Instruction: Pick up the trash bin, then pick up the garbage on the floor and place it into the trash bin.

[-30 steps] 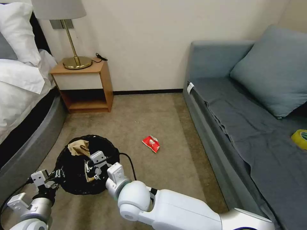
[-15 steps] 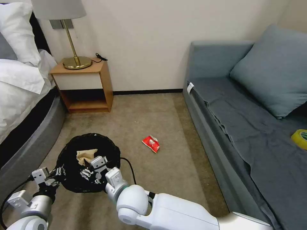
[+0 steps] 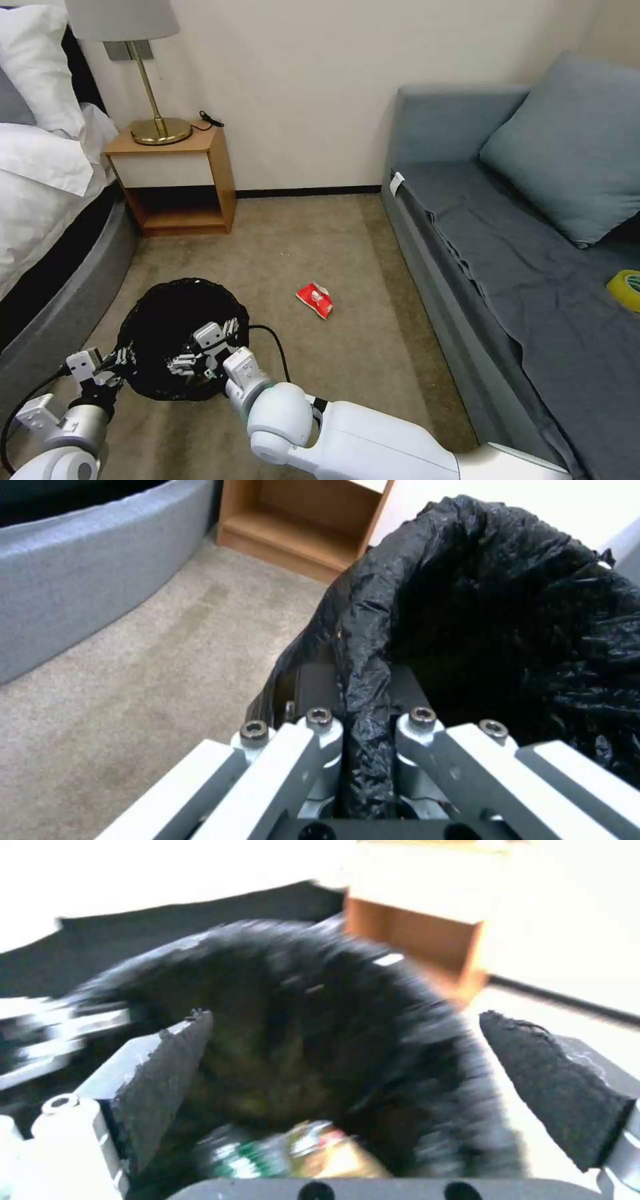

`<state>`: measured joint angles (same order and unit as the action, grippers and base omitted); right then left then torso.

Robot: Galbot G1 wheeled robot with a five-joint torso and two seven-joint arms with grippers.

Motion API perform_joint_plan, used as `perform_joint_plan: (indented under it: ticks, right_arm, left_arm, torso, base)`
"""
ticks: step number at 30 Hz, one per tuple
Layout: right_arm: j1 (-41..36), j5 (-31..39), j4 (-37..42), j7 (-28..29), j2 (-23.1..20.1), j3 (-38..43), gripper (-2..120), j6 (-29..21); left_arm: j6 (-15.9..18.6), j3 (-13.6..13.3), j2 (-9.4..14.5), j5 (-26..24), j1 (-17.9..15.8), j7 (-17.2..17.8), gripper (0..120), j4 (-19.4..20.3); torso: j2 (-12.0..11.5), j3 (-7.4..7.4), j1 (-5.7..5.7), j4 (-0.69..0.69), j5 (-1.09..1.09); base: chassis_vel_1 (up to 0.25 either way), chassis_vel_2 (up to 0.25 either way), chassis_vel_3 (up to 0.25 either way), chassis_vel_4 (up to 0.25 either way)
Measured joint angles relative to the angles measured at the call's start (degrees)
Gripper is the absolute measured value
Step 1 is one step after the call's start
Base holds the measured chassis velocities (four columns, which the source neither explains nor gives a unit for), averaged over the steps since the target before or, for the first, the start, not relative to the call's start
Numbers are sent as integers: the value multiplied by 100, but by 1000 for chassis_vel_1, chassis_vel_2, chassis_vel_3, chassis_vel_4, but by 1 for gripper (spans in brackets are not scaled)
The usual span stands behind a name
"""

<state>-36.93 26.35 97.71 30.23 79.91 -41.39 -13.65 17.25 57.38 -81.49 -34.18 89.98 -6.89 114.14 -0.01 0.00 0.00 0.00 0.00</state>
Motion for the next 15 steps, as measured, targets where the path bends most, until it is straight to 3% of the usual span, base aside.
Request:
perform_joint_plan:
  ticks: [3,9,11,15]
  right_arm:
    - [-87,-668,14,262,-127,222,100,103]
    - [-320,-1193,168,426,-322,633,100,182]
    - [-863,-1676,454,470,-571,1400,100,288]
    - [-1568,-1930,820,440,-875,2240,100,314]
  left_arm:
    - [-3,6,-12,22,-8,0,4,-2]
    - [-12,-6,-41,68,-6,2,4,17]
    - [-16,-52,-79,165,-2,14,4,107]
    - [0,-134,-117,274,0,23,4,227]
  torso:
    - [0,0,0,0,1]
    - [0,0,0,0,1]
    - [0,0,0,1,1]
    - [0,0,0,-2,2]
  base:
    - [0,0,0,0]
    - [0,0,0,0]
    - [0,0,0,0]
    - [0,0,0,0]
